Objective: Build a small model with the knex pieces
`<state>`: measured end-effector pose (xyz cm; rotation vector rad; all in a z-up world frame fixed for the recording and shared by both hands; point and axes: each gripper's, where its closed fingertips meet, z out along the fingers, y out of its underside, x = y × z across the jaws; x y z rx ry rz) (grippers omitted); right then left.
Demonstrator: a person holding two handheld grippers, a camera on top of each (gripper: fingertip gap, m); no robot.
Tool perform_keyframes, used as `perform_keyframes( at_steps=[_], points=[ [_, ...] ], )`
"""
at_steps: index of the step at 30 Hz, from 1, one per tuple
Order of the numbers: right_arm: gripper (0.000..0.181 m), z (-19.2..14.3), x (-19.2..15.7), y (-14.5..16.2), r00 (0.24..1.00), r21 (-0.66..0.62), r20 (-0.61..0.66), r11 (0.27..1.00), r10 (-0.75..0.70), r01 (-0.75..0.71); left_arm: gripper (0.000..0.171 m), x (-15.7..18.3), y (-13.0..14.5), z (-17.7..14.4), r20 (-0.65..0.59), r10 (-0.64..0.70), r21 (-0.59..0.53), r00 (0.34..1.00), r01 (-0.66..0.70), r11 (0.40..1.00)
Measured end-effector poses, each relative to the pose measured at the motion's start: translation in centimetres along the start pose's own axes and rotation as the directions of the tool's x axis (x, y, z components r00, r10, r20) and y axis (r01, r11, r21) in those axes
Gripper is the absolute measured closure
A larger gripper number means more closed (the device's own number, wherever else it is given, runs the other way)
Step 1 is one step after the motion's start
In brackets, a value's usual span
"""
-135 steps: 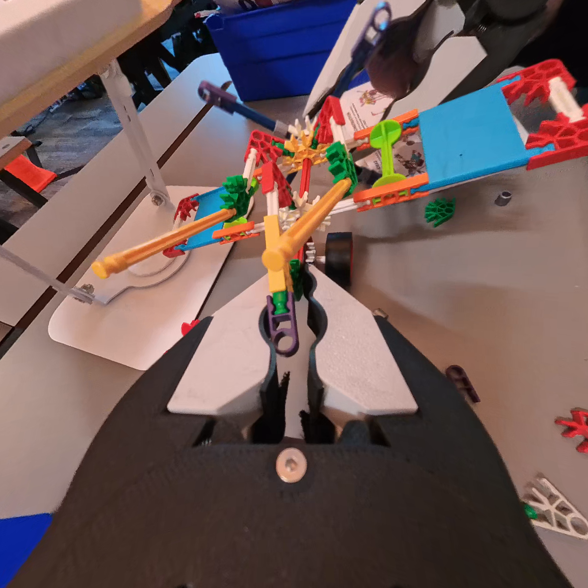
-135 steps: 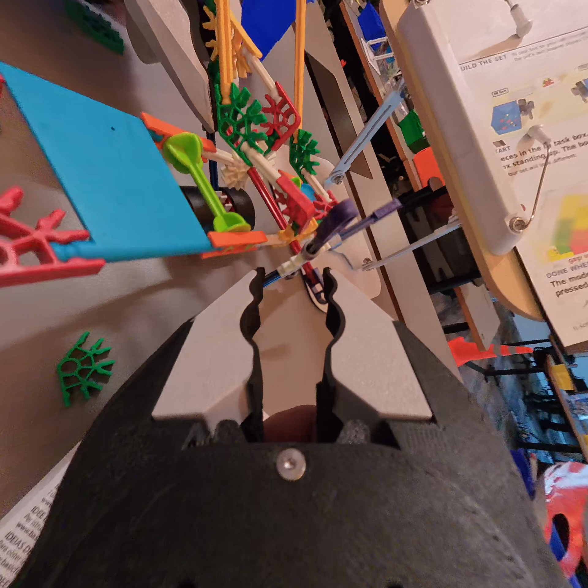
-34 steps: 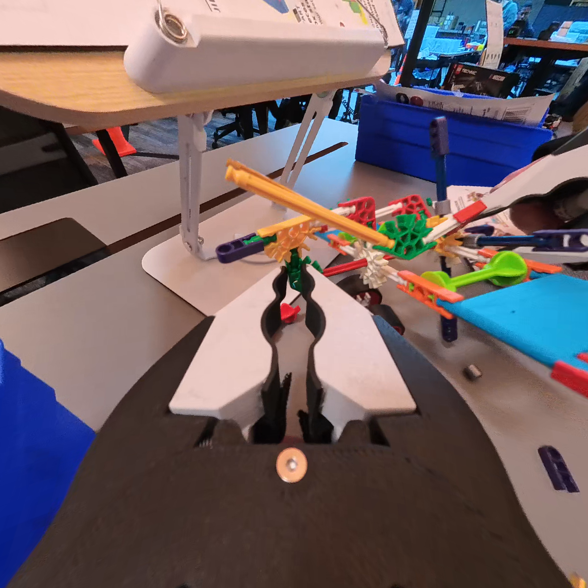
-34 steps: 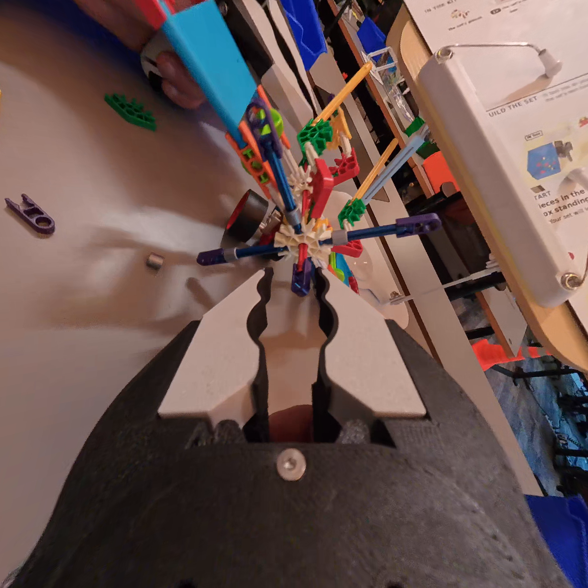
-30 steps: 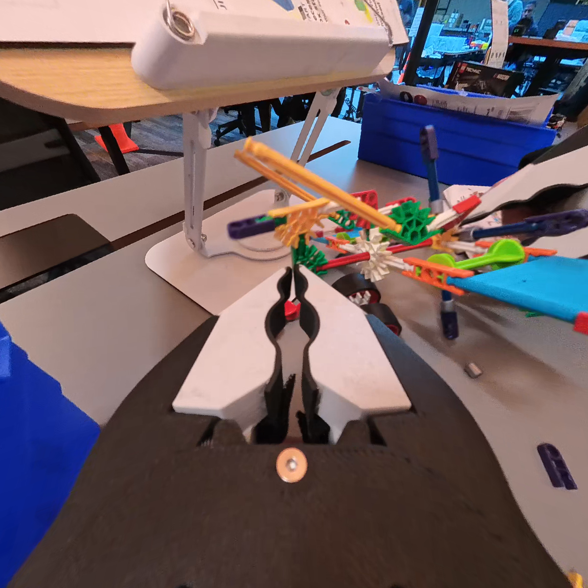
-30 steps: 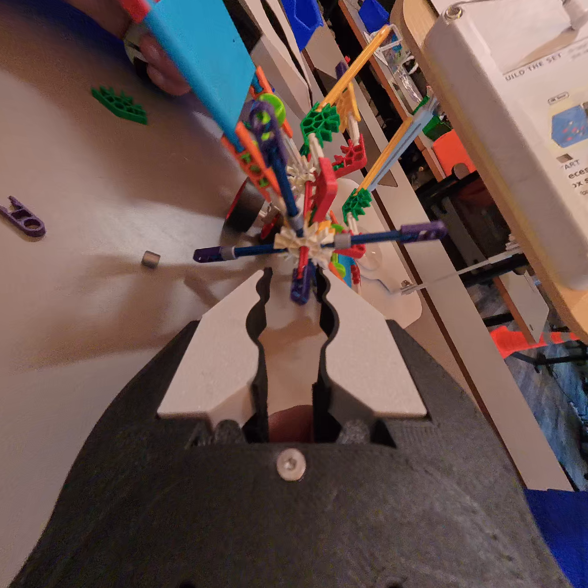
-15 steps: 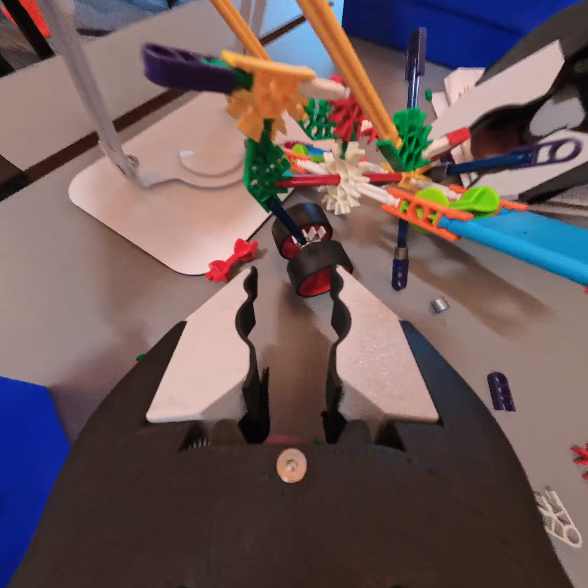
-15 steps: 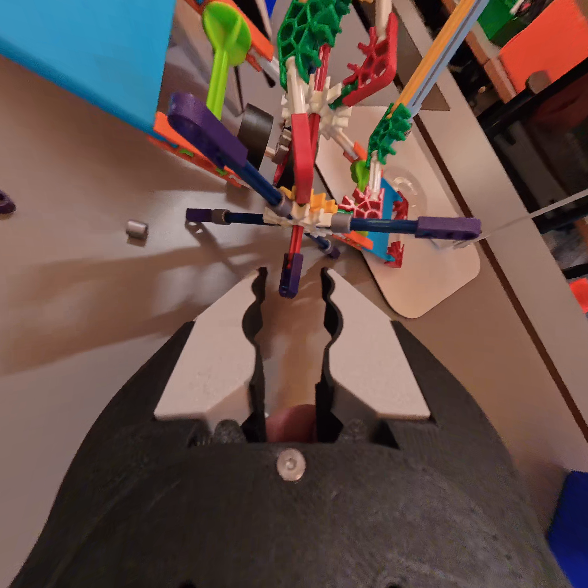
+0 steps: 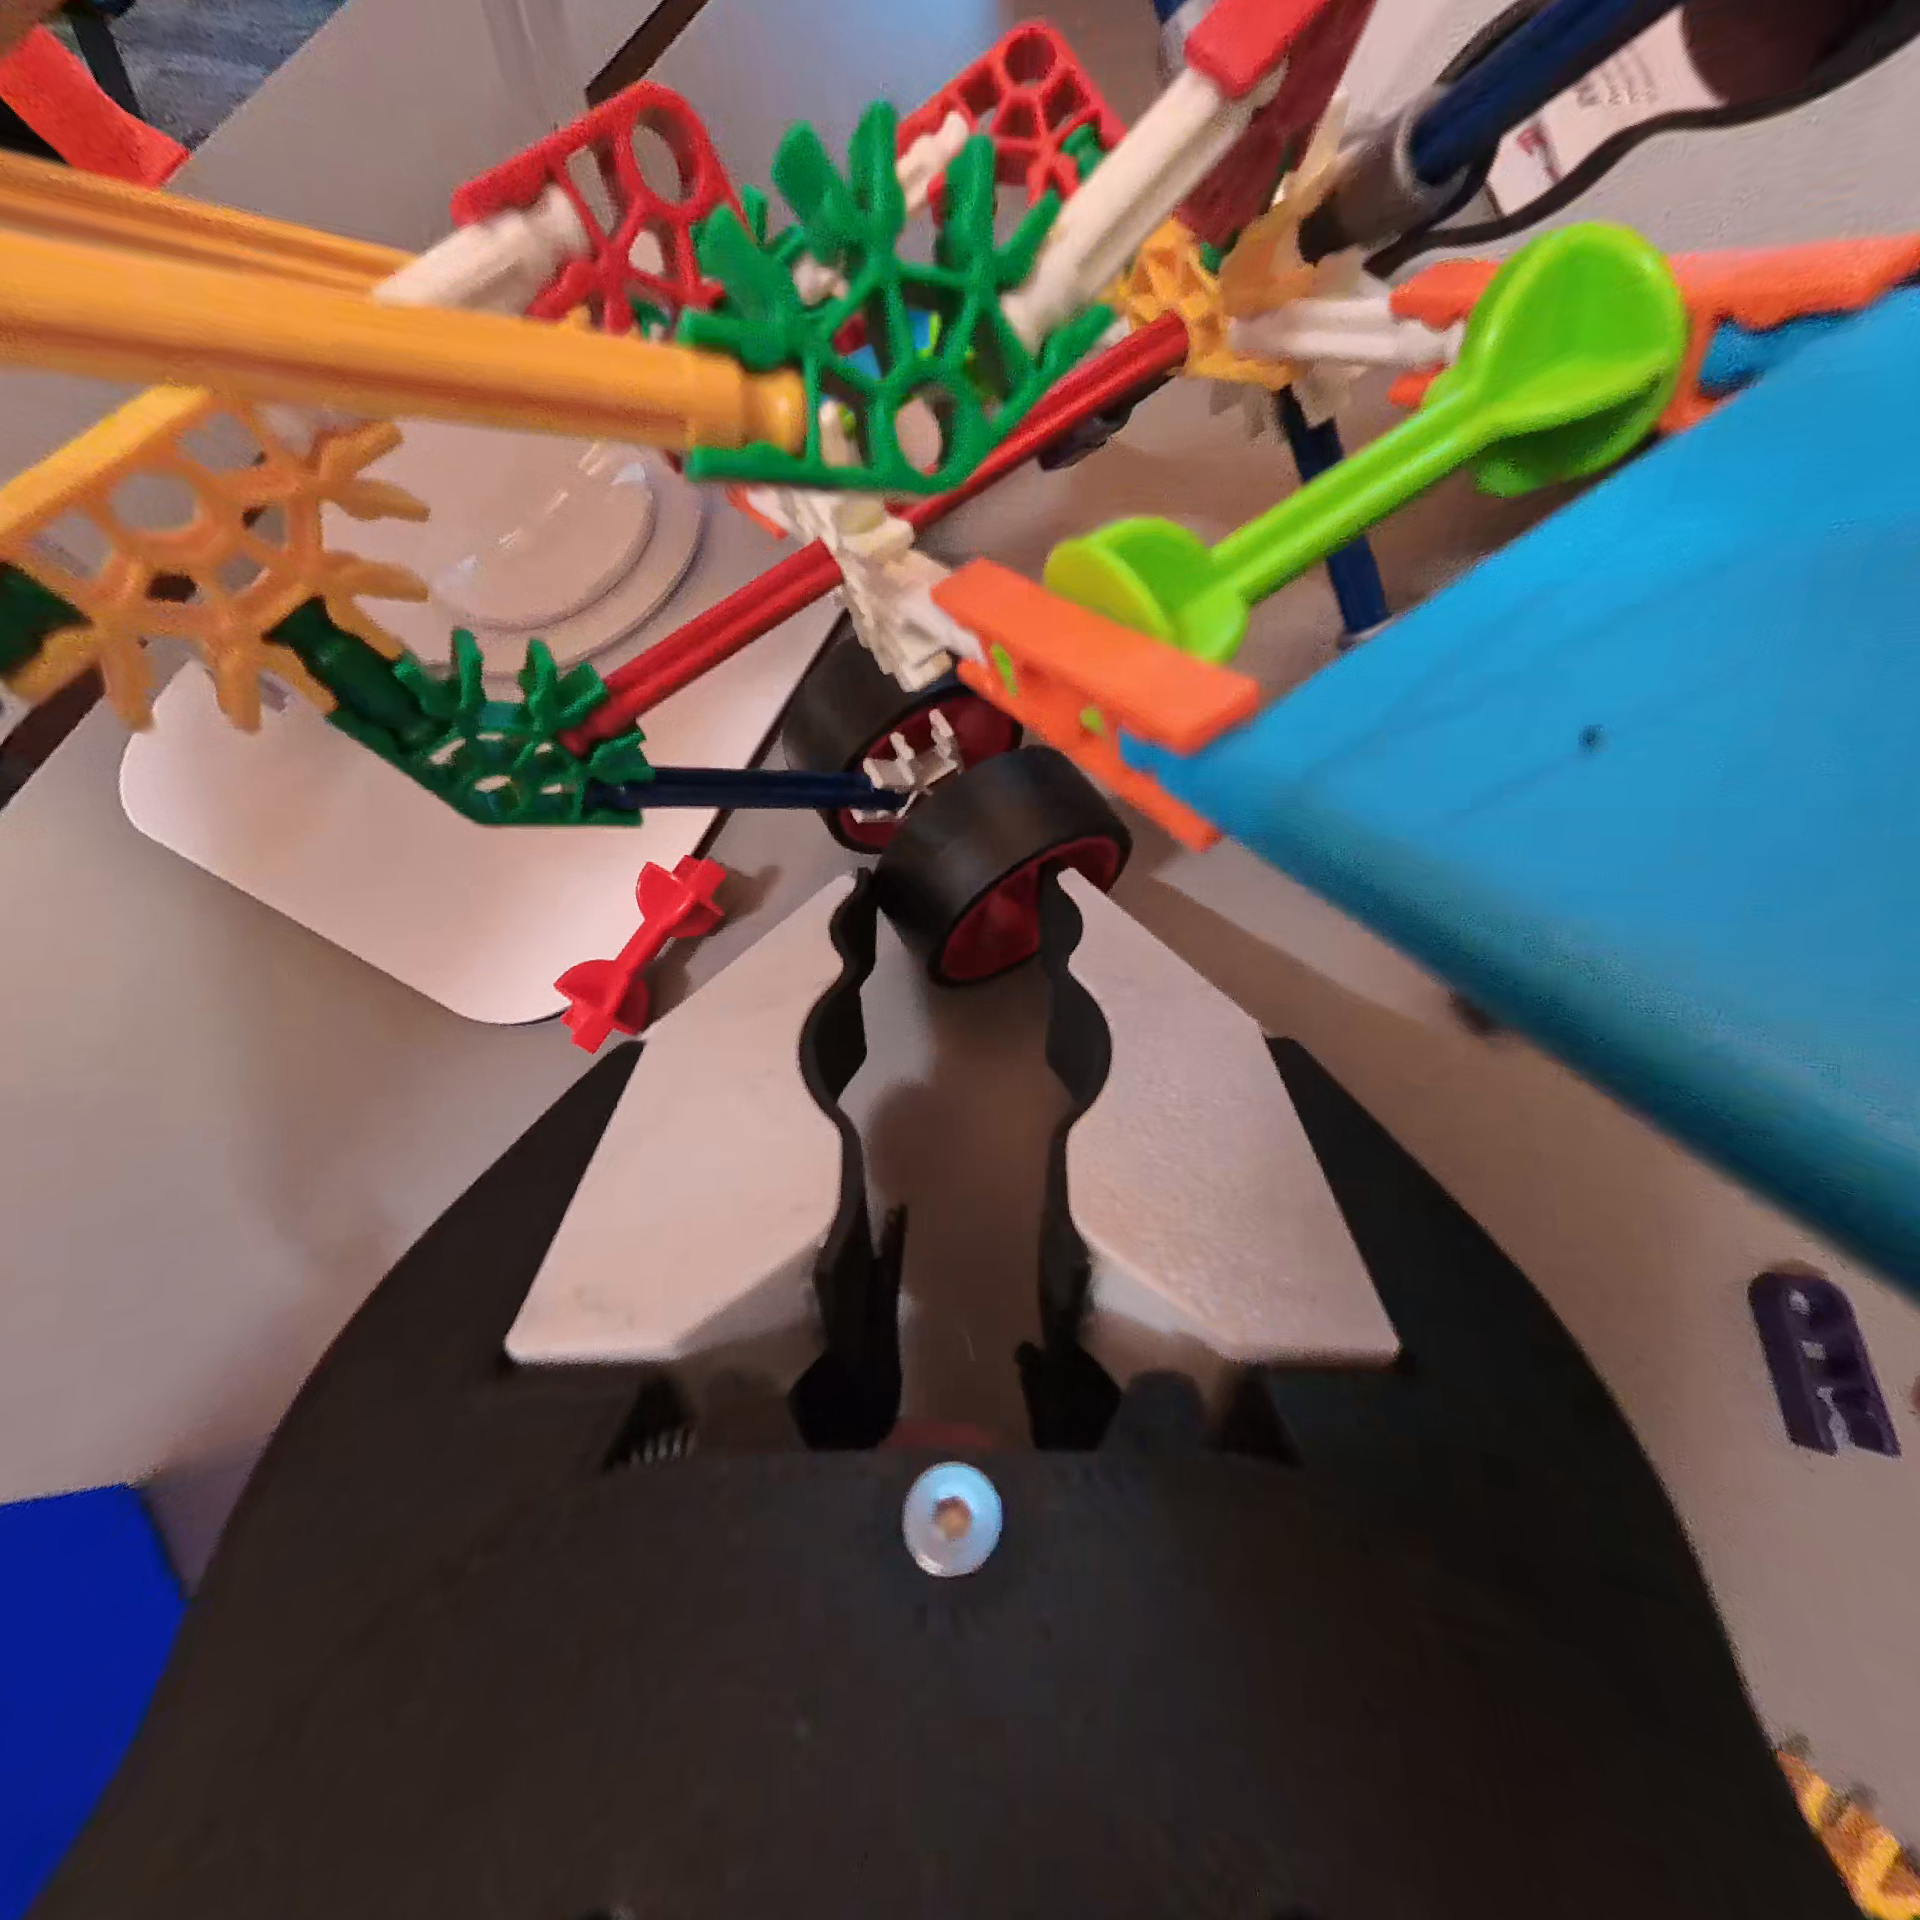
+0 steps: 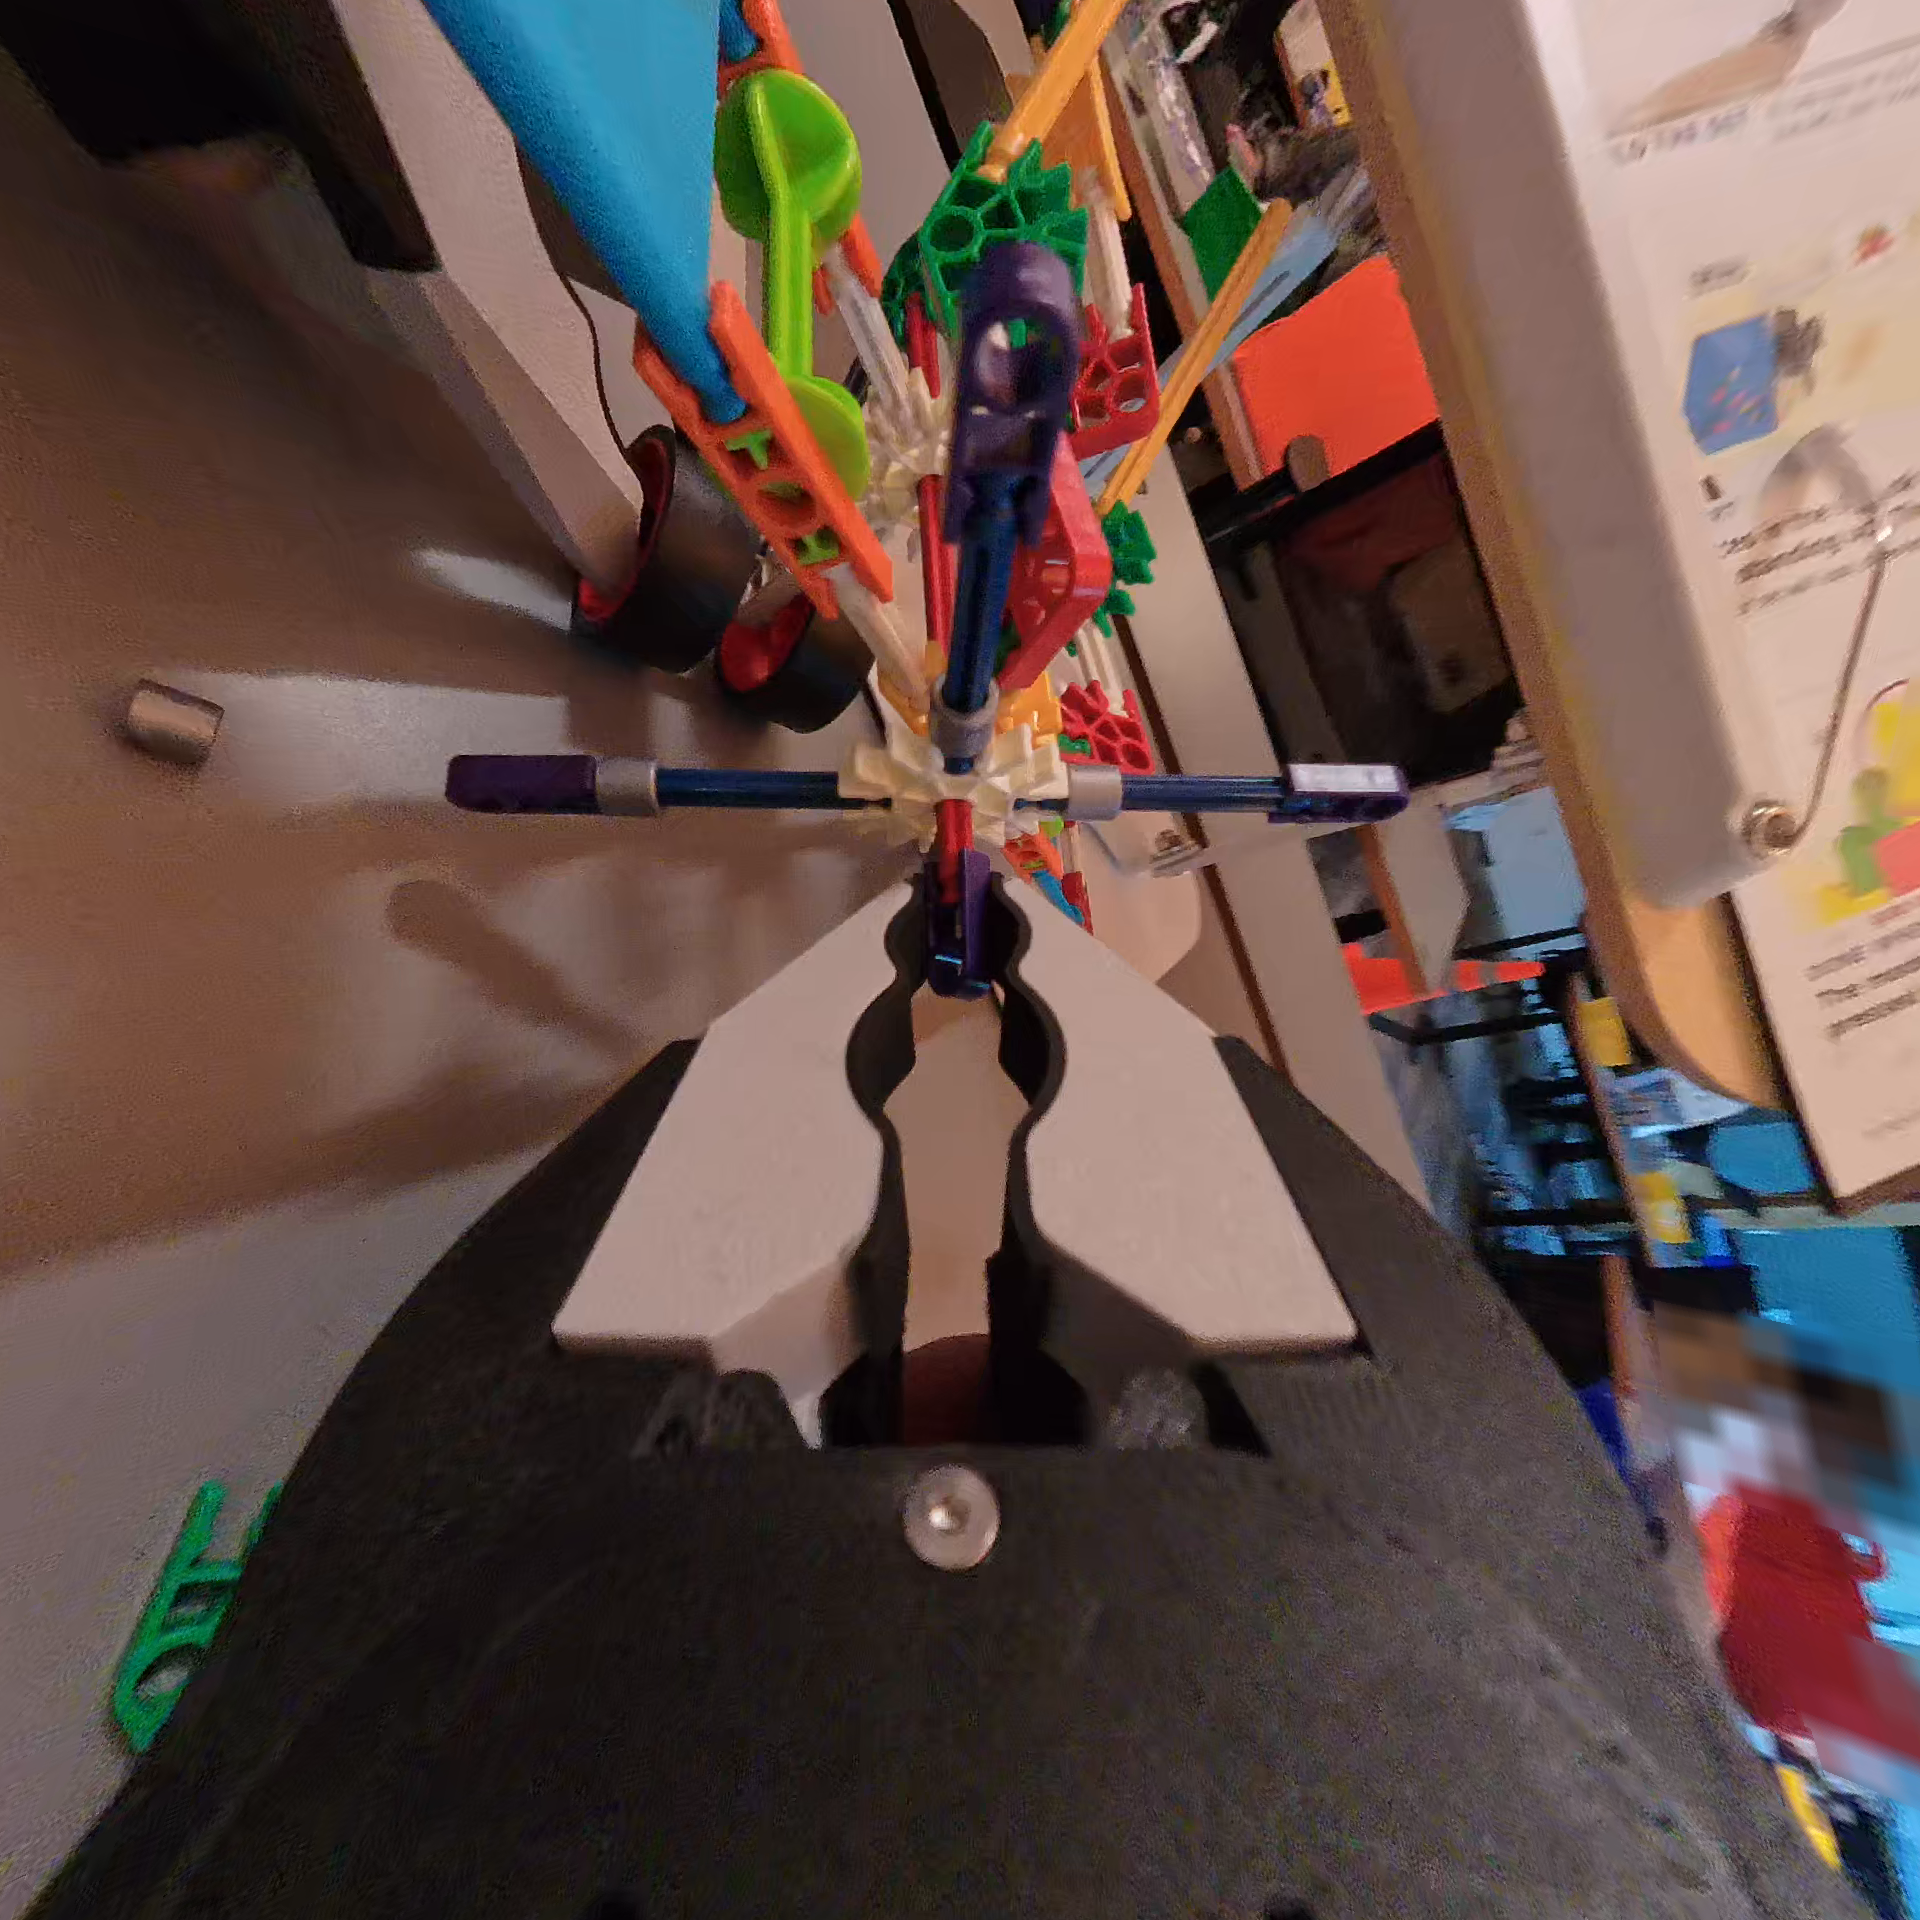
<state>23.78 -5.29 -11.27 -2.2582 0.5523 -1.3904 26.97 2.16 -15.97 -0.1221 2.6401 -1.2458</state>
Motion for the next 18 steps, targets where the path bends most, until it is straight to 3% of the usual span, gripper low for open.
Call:
perform_keyframes(
  at_steps=[11,18],
  points=[
    [0.174,-0.6,0.8,-1.2,0.941,-0.042,-0.187,0.959,-0.283,0.281,0.150,0.4,-0.4,0.0,-0.058,-0.024,0.032,0.998,0.026,0.999],
    [0.175,-0.4,0.9,-0.8,0.930,-0.056,-0.203,0.952,-0.307,0.302,0.143,0.7,-0.2,-0.7,-0.128,-0.069,0.029,0.989,0.074,0.997]
  ],
)
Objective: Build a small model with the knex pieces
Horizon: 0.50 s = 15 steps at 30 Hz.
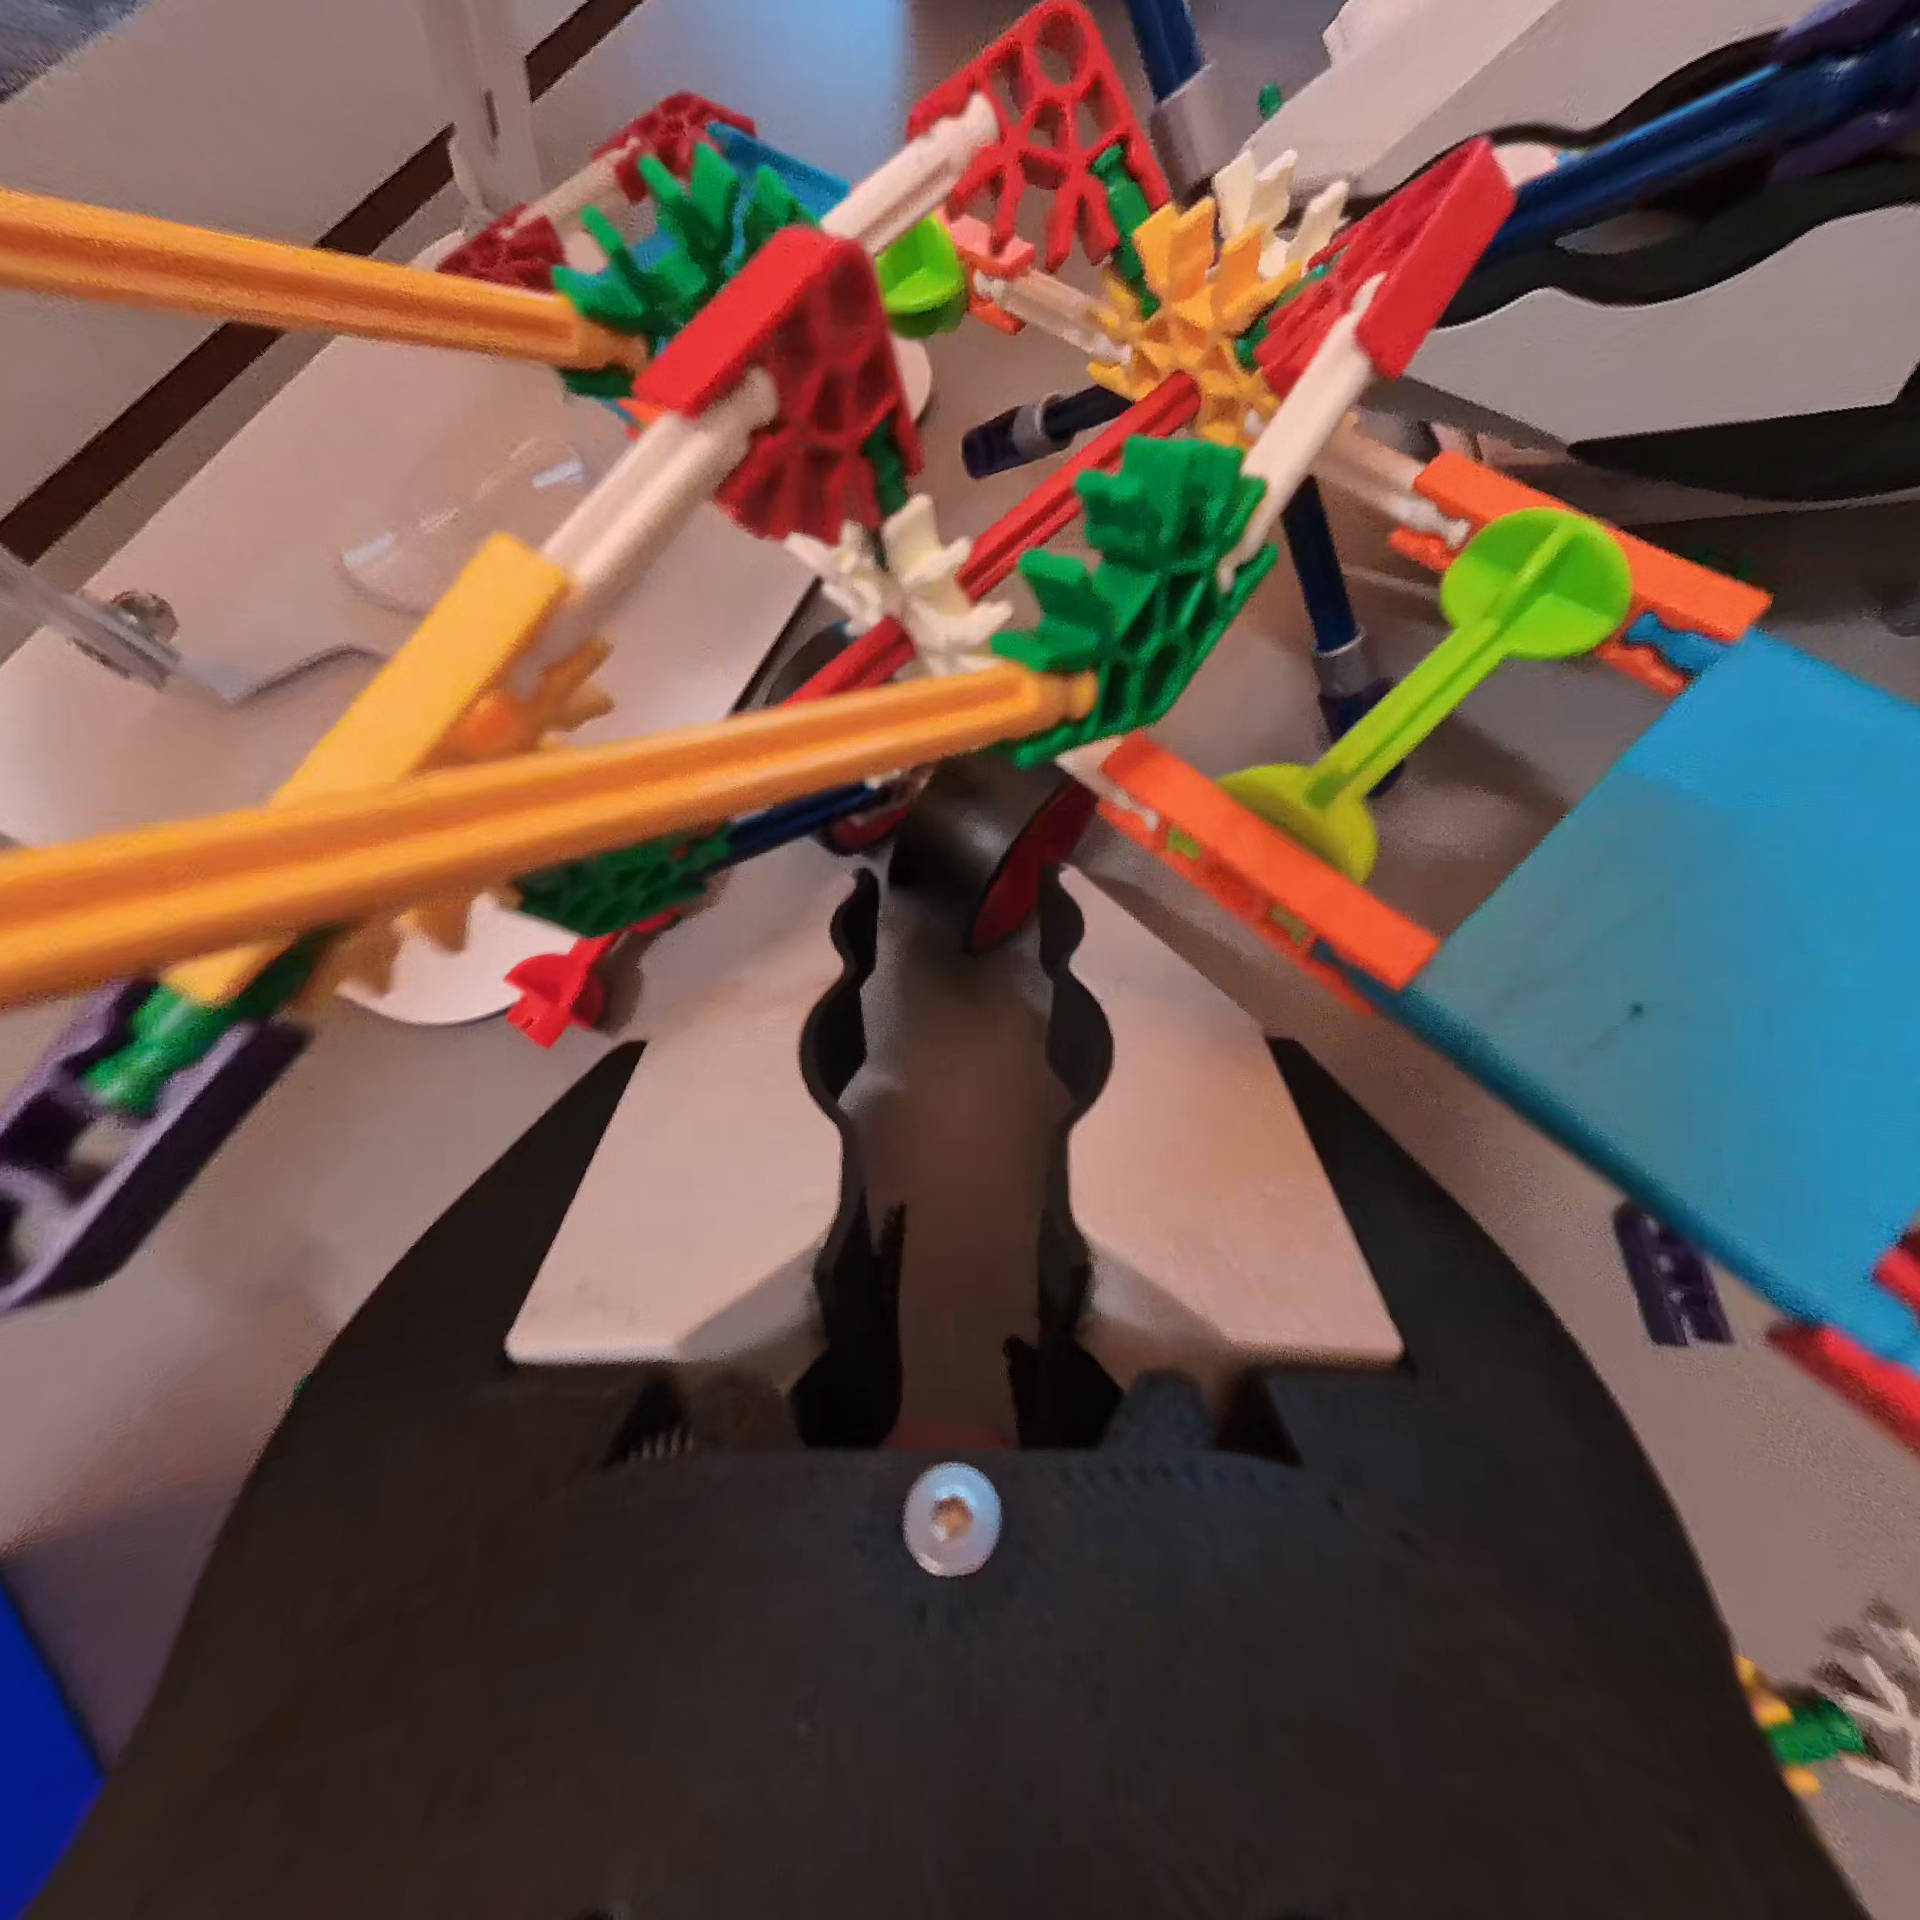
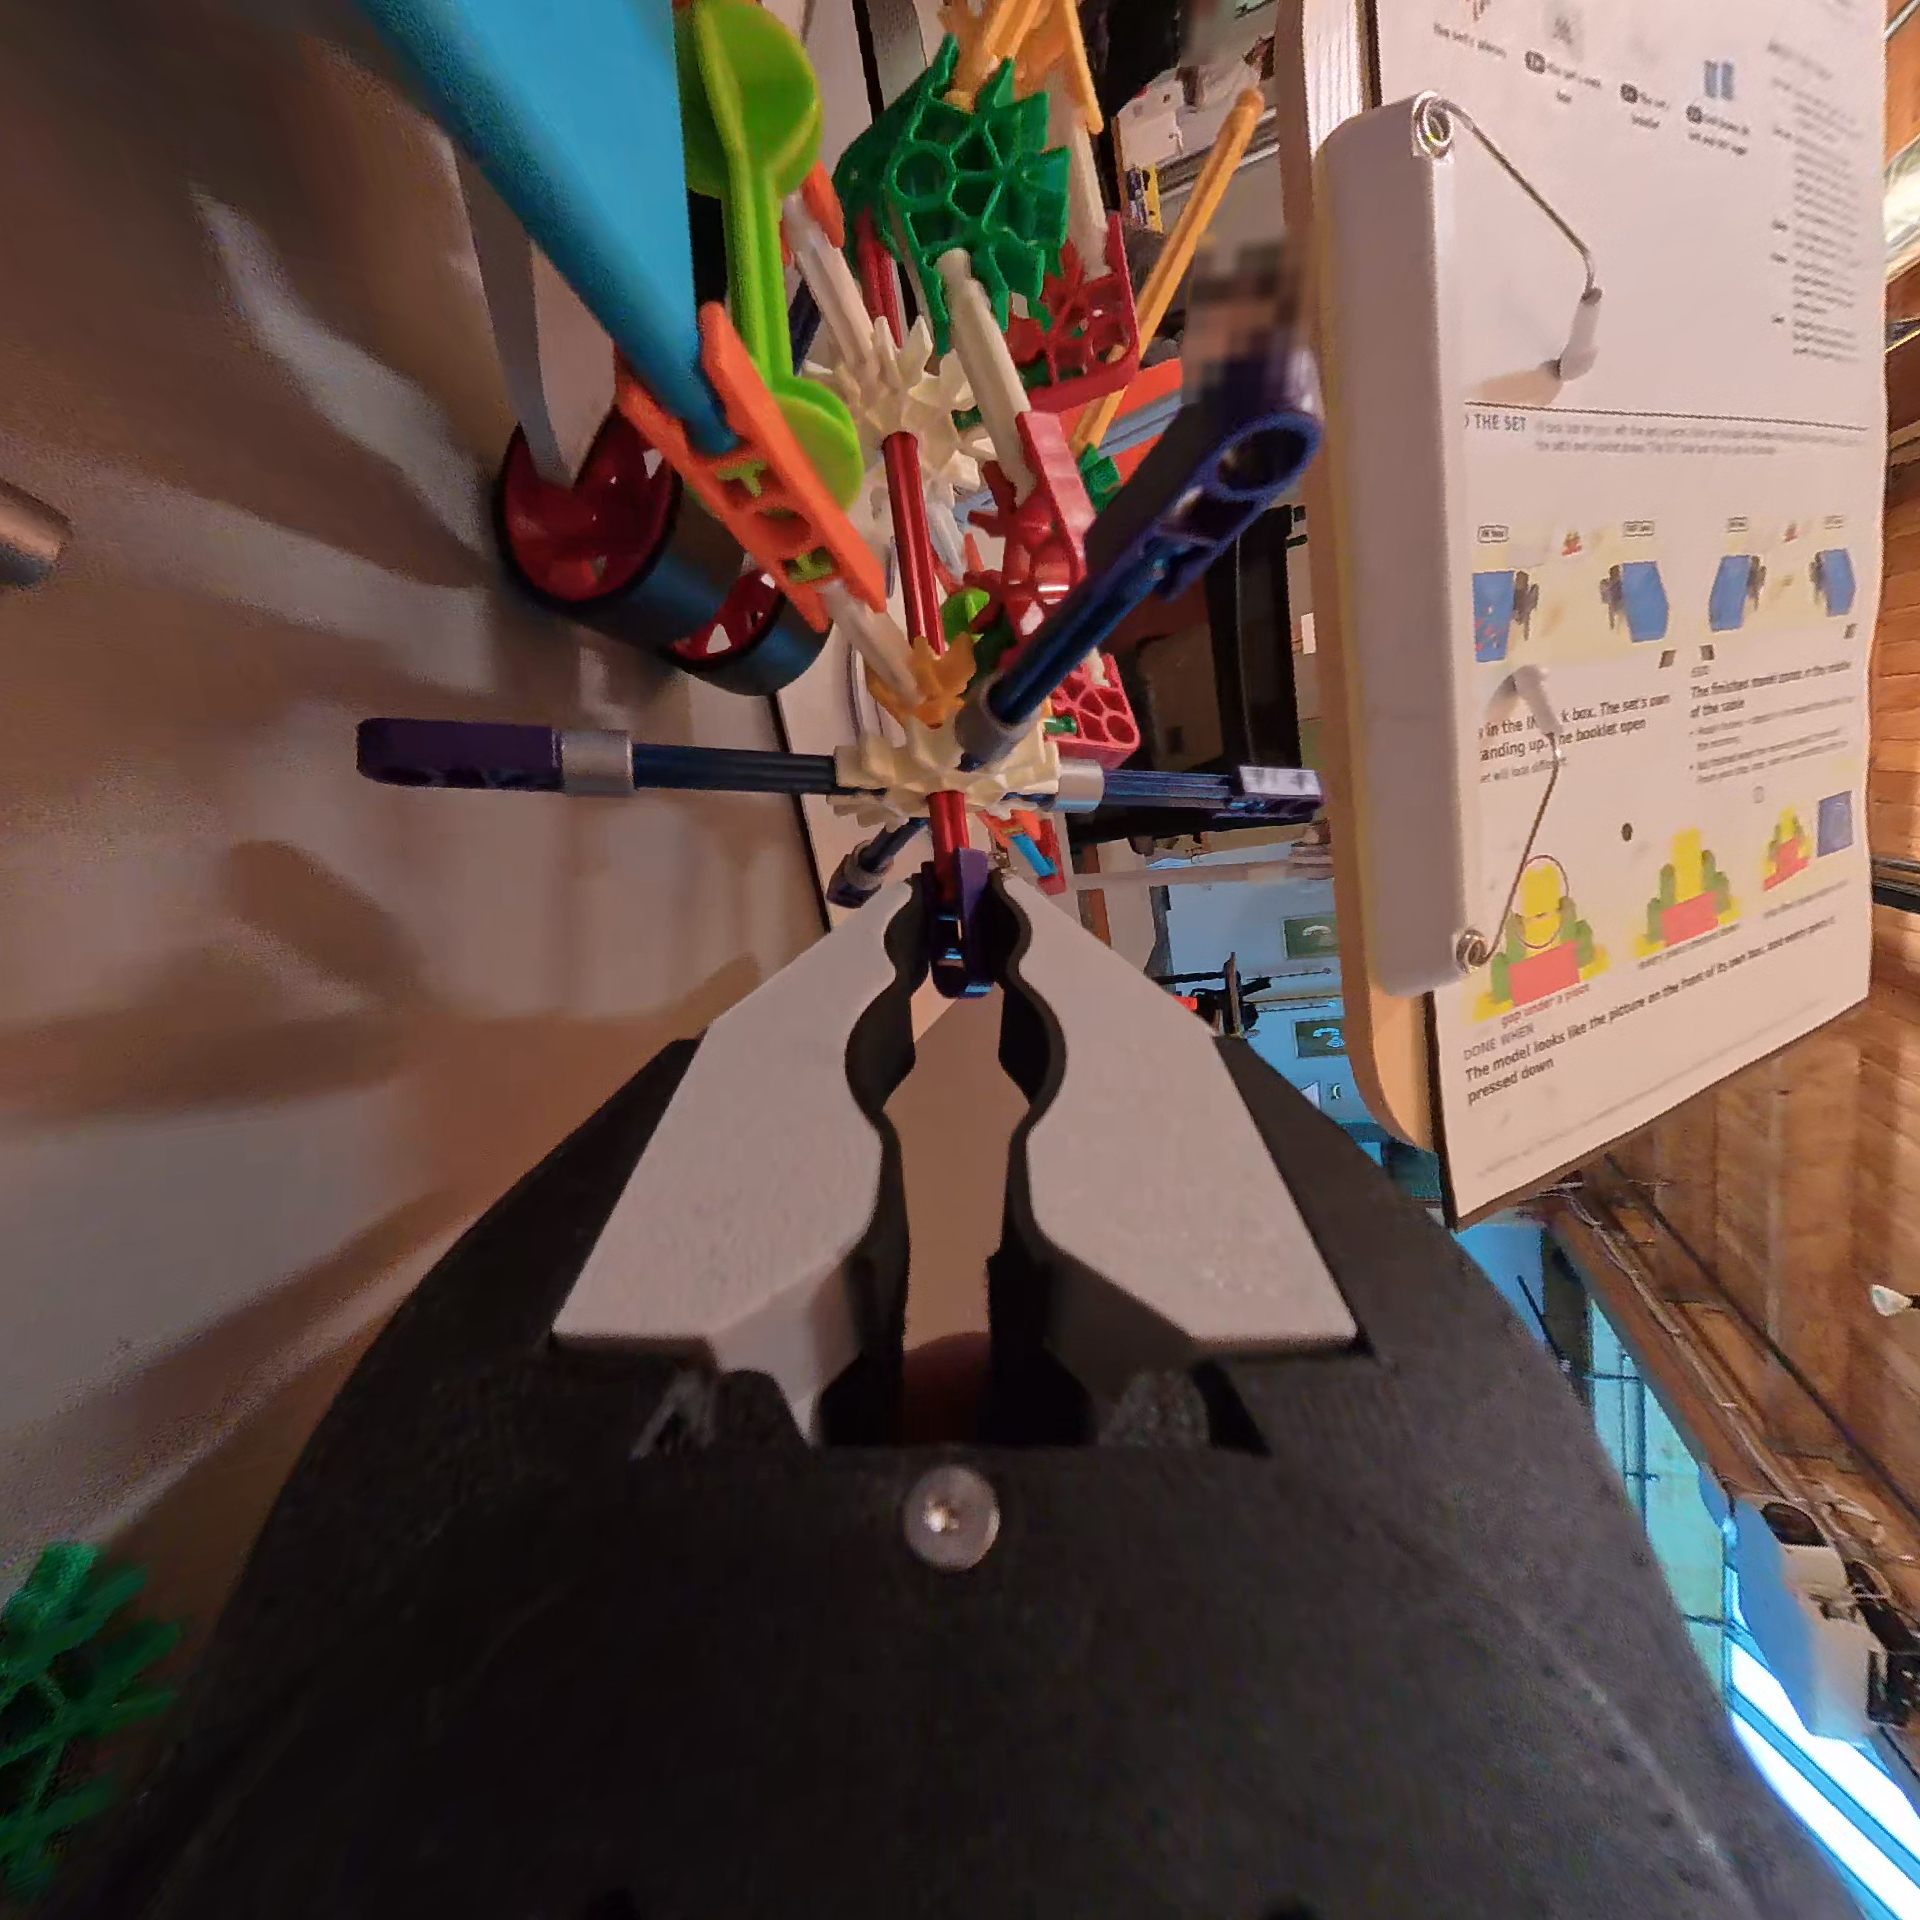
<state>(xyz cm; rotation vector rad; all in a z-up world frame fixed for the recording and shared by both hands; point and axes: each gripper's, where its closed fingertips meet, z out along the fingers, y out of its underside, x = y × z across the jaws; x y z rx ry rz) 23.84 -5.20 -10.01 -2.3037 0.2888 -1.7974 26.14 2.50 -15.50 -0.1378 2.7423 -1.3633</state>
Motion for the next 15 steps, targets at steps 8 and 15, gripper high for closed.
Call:
perform_keyframes(
  at_steps=[8,15],
  points=[
    [0.174,0.3,0.5,1.0,1.000,-0.003,-0.008,1.000,0.022,-0.022,0.131,-3.5,0.2,-6.0,0.277,-0.023,-0.031,0.961,0.033,0.999],
    [0.175,0.5,0.5,1.5,1.000,0.024,-0.007,1.000,0.021,-0.020,0.125,-4.2,-3.5,-6.7,0.345,0.054,0.120,0.937,-0.102,0.988]
  ],
)
